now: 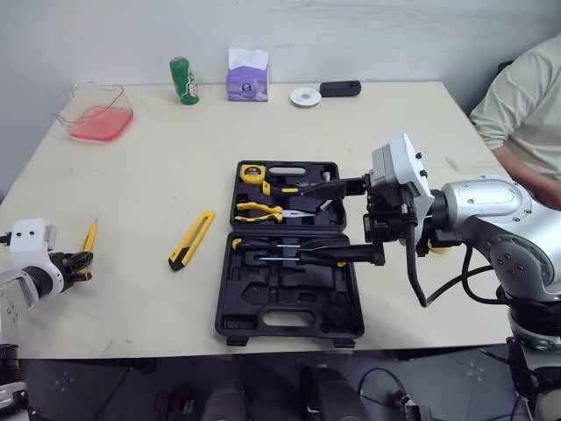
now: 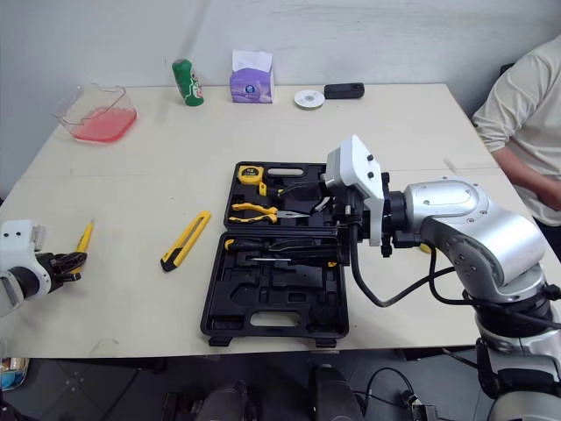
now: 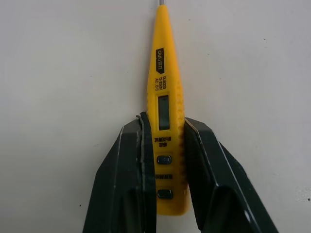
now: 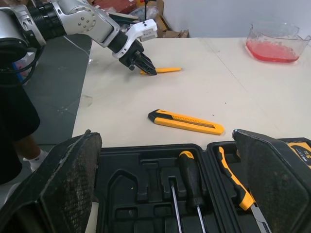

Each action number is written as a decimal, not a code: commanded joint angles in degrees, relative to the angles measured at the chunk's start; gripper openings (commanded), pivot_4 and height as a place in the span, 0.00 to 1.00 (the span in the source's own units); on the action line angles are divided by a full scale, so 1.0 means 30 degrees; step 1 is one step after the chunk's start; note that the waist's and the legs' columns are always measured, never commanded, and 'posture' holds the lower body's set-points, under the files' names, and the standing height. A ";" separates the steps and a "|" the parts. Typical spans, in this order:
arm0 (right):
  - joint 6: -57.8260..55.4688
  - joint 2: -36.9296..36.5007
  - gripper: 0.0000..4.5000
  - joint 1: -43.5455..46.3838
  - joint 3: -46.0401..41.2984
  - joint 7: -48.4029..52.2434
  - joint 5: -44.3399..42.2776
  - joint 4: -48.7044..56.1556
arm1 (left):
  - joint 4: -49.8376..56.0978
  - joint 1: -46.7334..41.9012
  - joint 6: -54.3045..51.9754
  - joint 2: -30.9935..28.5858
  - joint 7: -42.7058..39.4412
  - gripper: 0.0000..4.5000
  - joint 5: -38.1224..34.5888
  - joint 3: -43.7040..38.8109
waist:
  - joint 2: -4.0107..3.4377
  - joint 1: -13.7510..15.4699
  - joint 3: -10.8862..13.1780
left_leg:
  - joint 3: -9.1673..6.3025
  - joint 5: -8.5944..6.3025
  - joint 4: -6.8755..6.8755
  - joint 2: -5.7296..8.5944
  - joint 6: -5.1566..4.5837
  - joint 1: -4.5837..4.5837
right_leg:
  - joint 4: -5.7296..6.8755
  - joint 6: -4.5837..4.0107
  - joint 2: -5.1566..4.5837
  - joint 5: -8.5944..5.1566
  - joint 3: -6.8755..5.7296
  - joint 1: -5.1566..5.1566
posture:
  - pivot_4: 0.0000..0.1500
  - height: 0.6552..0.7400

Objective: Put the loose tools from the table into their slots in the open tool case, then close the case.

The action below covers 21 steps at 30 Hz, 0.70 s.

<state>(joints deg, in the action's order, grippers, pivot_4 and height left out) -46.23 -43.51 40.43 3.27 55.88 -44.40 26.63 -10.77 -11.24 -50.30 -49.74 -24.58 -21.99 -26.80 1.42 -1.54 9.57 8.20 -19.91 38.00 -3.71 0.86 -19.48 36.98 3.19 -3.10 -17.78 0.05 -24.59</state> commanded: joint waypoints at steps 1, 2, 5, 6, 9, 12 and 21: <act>-0.0170 -0.0748 1.00 -0.0811 -0.1429 -0.0229 -0.0471 0.0947 | 0.4245 0.0419 0.2332 -0.1717 -0.3058 0.11 0.0182 0.1570 | 0.0074 0.0016 0.0014 | -0.0043 0.0001 -0.0004 -0.0004 0.0006 -0.0055 | -0.0021 -0.0003 -0.0009 -0.0001 -0.0036 -0.0017 | 1.00 1.00; -0.0372 -0.1018 1.00 -0.1233 -0.1897 -0.0251 -0.0813 0.1209 | 0.4999 0.0452 0.2666 -0.2086 -0.3733 0.11 0.0096 0.1860 | 0.0112 0.0006 -0.0006 | -0.0093 0.0005 -0.0001 0.0000 0.0013 -0.0097 | -0.0039 -0.0005 -0.0027 -0.0002 -0.0085 -0.0028 | 1.00 1.00; -0.1066 -0.2122 1.00 -0.3120 -0.3686 -0.0237 -0.1957 0.2276 | 0.7118 -0.0182 0.2506 -0.2779 -0.5944 0.11 -0.1080 0.2887 | 0.0115 -0.0008 -0.0010 | -0.0161 0.0018 0.0028 0.0025 0.0008 -0.0323 | -0.0045 -0.0007 -0.0106 -0.0002 -0.0243 -0.0211 | 1.00 1.00; -0.1196 -0.2380 1.00 -0.3556 -0.4031 -0.0298 -0.2164 0.2537 | 0.7672 -0.0459 0.2493 -0.2948 -0.6547 0.11 -0.1392 0.3191 | 0.0105 -0.0010 -0.0004 | -0.0143 0.0024 0.0030 0.0031 0.0005 -0.0344 | -0.0033 -0.0011 -0.0118 -0.0005 -0.0275 -0.0241 | 1.00 1.00; -0.1742 -0.2996 1.00 -0.5354 -0.5118 -0.0913 -0.2892 0.3642 | 0.9972 -0.2733 0.2851 -0.3563 -0.9683 0.11 -0.1477 0.6911 | 0.0094 -0.0025 0.0004 | -0.0128 0.0027 0.0034 0.0025 0.0000 -0.0394 | -0.0044 -0.0010 -0.0104 -0.0006 -0.0330 -0.0272 | 1.00 1.00; -0.2150 -0.3407 1.00 -0.7215 -0.5846 -0.1424 -0.3640 0.4797 | 1.0743 -0.5868 0.3339 -0.3366 -1.2182 0.11 -0.0327 1.1324 | 0.0100 0.0050 0.0007 | -0.0102 0.0031 0.0071 0.0033 -0.0006 -0.0394 | -0.0047 0.0000 -0.0073 -0.0004 -0.0320 -0.0270 | 1.00 1.00; -0.1769 -0.3215 1.00 -0.9894 -0.6085 -0.3559 -0.3428 0.6026 | 0.9036 -1.0668 0.1625 -0.1298 -1.3911 0.11 0.2251 1.7415 | 0.0127 -0.0008 0.0035 | 0.0041 0.0109 0.0076 0.0032 0.0034 -0.0295 | -0.0011 0.0060 0.0223 0.0065 -0.0012 -0.0272 | 1.00 1.00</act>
<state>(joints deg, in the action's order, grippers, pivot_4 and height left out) -52.49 -53.43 11.13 -13.77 46.30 -54.05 42.65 17.50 -42.27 -46.30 -53.71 -66.14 -18.66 23.38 1.80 -1.56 9.68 8.33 -19.58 38.23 -3.63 0.98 -20.37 36.94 3.37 -2.42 -17.59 0.02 -25.41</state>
